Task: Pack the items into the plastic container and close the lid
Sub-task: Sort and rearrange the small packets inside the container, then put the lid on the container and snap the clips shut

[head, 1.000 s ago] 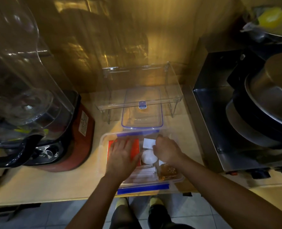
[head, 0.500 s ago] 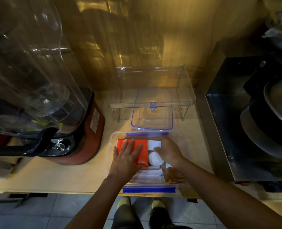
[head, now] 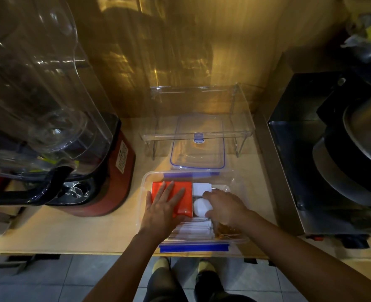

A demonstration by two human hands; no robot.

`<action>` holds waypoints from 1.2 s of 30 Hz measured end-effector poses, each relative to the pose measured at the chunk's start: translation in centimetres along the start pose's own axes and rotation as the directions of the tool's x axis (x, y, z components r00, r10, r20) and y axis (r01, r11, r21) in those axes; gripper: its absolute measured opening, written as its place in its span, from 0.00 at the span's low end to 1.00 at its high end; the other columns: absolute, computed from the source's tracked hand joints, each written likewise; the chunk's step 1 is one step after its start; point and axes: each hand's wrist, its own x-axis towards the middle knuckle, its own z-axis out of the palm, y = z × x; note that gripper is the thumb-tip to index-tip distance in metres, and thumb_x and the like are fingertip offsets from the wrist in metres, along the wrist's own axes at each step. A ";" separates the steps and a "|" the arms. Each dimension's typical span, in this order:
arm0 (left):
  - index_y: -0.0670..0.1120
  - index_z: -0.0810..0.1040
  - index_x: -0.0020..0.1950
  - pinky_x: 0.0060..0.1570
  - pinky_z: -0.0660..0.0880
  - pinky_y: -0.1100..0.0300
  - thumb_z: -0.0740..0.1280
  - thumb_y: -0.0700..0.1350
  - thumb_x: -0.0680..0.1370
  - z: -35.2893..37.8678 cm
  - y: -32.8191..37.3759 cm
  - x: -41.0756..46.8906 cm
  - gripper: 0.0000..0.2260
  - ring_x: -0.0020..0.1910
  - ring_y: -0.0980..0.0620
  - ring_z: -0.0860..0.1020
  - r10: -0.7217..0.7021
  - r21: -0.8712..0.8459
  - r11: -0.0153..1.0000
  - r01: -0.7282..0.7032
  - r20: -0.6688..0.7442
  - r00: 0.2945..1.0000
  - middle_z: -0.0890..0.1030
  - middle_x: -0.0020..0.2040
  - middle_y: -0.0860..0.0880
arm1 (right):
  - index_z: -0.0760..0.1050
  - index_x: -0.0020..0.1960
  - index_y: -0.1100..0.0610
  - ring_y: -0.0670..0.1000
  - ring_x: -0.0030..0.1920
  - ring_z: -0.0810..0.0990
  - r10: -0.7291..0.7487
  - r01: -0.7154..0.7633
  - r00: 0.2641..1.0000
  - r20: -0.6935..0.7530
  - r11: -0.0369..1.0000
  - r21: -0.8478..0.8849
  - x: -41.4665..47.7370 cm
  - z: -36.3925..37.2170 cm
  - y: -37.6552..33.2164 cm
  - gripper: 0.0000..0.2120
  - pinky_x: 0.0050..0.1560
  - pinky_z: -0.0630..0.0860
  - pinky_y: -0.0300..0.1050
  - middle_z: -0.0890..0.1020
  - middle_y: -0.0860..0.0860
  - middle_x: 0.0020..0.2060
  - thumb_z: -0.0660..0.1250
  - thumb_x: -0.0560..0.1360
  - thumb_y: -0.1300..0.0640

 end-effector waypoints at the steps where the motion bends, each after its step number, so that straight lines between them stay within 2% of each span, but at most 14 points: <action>1: 0.58 0.45 0.76 0.74 0.41 0.41 0.62 0.62 0.74 0.0 0.0 0.0 0.37 0.77 0.47 0.41 0.000 0.000 1.000 0.000 -0.002 1.000 0.44 0.79 0.50 | 0.67 0.65 0.54 0.56 0.57 0.76 0.016 -0.016 1.000 -0.011 1.000 0.004 0.0 0.2 -0.1 0.22 0.52 0.74 0.49 0.75 0.55 0.61 0.67 0.73 0.51; 5: 0.58 0.45 0.76 0.74 0.41 0.41 0.62 0.63 0.74 0.1 0.0 0.0 0.37 0.78 0.47 0.41 0.002 0.008 1.000 -0.002 -0.003 1.000 0.45 0.79 0.50 | 0.66 0.64 0.56 0.56 0.58 0.76 0.052 -0.047 0.997 -0.056 0.996 0.081 0.1 0.6 -0.2 0.23 0.52 0.73 0.47 0.75 0.56 0.61 0.67 0.73 0.51; 16: 0.58 0.46 0.76 0.74 0.42 0.41 0.62 0.63 0.73 0.1 -0.1 -0.1 0.37 0.78 0.47 0.42 -0.002 0.005 1.000 0.002 -0.008 1.000 0.45 0.79 0.50 | 0.67 0.59 0.58 0.56 0.56 0.76 0.044 -0.032 0.994 -0.095 0.991 0.131 -0.4 0.5 0.0 0.18 0.48 0.70 0.46 0.75 0.56 0.59 0.67 0.74 0.52; 19: 0.57 0.46 0.76 0.74 0.44 0.41 0.61 0.63 0.74 -0.1 0.1 -0.5 0.36 0.78 0.47 0.43 0.008 0.005 1.000 -0.008 0.001 1.000 0.46 0.79 0.49 | 0.68 0.59 0.58 0.55 0.56 0.76 0.025 -0.015 0.993 -0.119 0.996 0.089 -0.8 0.2 -0.1 0.17 0.47 0.69 0.45 0.75 0.55 0.58 0.65 0.75 0.51; 21: 0.55 0.54 0.76 0.75 0.48 0.43 0.62 0.61 0.75 -0.9 0.2 -0.7 0.32 0.78 0.47 0.50 0.019 -0.023 1.000 -0.019 -0.014 1.000 0.54 0.78 0.48 | 0.70 0.57 0.56 0.54 0.54 0.76 -0.019 0.026 0.981 -0.195 0.999 0.032 -1.3 -0.5 -0.2 0.14 0.47 0.70 0.46 0.76 0.53 0.55 0.62 0.76 0.49; 22: 0.52 0.61 0.74 0.74 0.54 0.46 0.63 0.59 0.75 -1.6 0.2 -0.7 0.29 0.76 0.47 0.57 0.029 -0.047 0.998 -0.032 -0.057 0.998 0.61 0.76 0.47 | 0.71 0.54 0.55 0.53 0.52 0.76 -0.041 0.051 0.964 -0.264 0.998 0.030 -1.5 -1.0 -0.2 0.11 0.46 0.70 0.46 0.77 0.52 0.52 0.61 0.77 0.50; 24: 0.49 0.74 0.65 0.64 0.68 0.54 0.65 0.55 0.76 -3.5 0.3 -0.4 0.19 0.65 0.47 0.73 0.027 -0.157 0.986 -0.060 -0.203 0.979 0.76 0.65 0.46 | 0.73 0.46 0.55 0.52 0.45 0.77 -0.027 0.077 0.907 -0.420 0.992 0.101 -1.9 -2.3 -0.3 0.08 0.43 0.71 0.46 0.78 0.51 0.44 0.60 0.77 0.52; 26: 0.49 0.79 0.59 0.54 0.73 0.55 0.65 0.51 0.76 -5.6 0.6 0.3 0.13 0.56 0.46 0.79 -0.065 -0.287 0.957 -0.034 -0.329 0.942 0.82 0.57 0.46 | 0.73 0.41 0.56 0.52 0.40 0.76 0.071 0.068 0.827 -0.558 0.972 0.225 -1.6 -4.0 -0.2 0.07 0.40 0.72 0.47 0.78 0.50 0.39 0.61 0.76 0.55; 28: 0.47 0.79 0.56 0.50 0.74 0.54 0.64 0.50 0.77 -7.6 0.7 1.8 0.12 0.53 0.43 0.80 -0.154 -0.321 0.947 0.023 -0.386 0.909 0.83 0.55 0.46 | 0.73 0.39 0.56 0.52 0.39 0.74 0.196 0.041 0.757 -0.624 0.938 0.344 -0.5 -5.8 0.3 0.06 0.39 0.71 0.46 0.77 0.50 0.37 0.63 0.75 0.57; 30: 0.47 0.78 0.57 0.50 0.75 0.53 0.64 0.51 0.77 -8.8 0.4 3.9 0.13 0.54 0.42 0.80 -0.197 -0.315 0.945 0.083 -0.350 0.916 0.82 0.56 0.44 | 0.74 0.40 0.57 0.55 0.41 0.76 0.337 -0.026 0.748 -0.572 0.876 0.482 0.9 -7.1 1.2 0.07 0.42 0.72 0.48 0.78 0.52 0.38 0.63 0.75 0.56; 32: 0.46 0.76 0.61 0.54 0.76 0.52 0.63 0.52 0.77 -9.5 -0.1 5.8 0.15 0.57 0.41 0.78 -0.229 -0.288 0.944 0.159 -0.226 0.947 0.80 0.60 0.42 | 0.75 0.41 0.59 0.59 0.44 0.79 0.455 -0.111 0.771 -0.446 0.786 0.609 2.2 -7.8 2.2 0.08 0.45 0.74 0.49 0.80 0.56 0.40 0.63 0.75 0.56; 34: 0.44 0.71 0.66 0.59 0.72 0.52 0.63 0.52 0.78 -9.6 -0.8 7.4 0.19 0.62 0.41 0.75 -0.264 -0.292 0.928 0.231 -0.078 0.961 0.76 0.65 0.40 | 0.74 0.40 0.59 0.59 0.46 0.79 0.493 -0.190 0.805 -0.331 0.742 0.643 3.2 -8.0 3.2 0.06 0.47 0.74 0.48 0.80 0.59 0.43 0.63 0.74 0.58; 36: 0.41 0.67 0.70 0.63 0.68 0.53 0.62 0.52 0.79 -9.5 -1.5 8.7 0.23 0.67 0.40 0.70 -0.294 -0.303 0.904 0.301 0.069 0.953 0.71 0.70 0.39 | 0.74 0.39 0.60 0.57 0.45 0.77 0.466 -0.211 0.862 -0.200 0.688 0.695 3.7 -8.1 3.6 0.06 0.45 0.71 0.46 0.79 0.60 0.43 0.64 0.73 0.59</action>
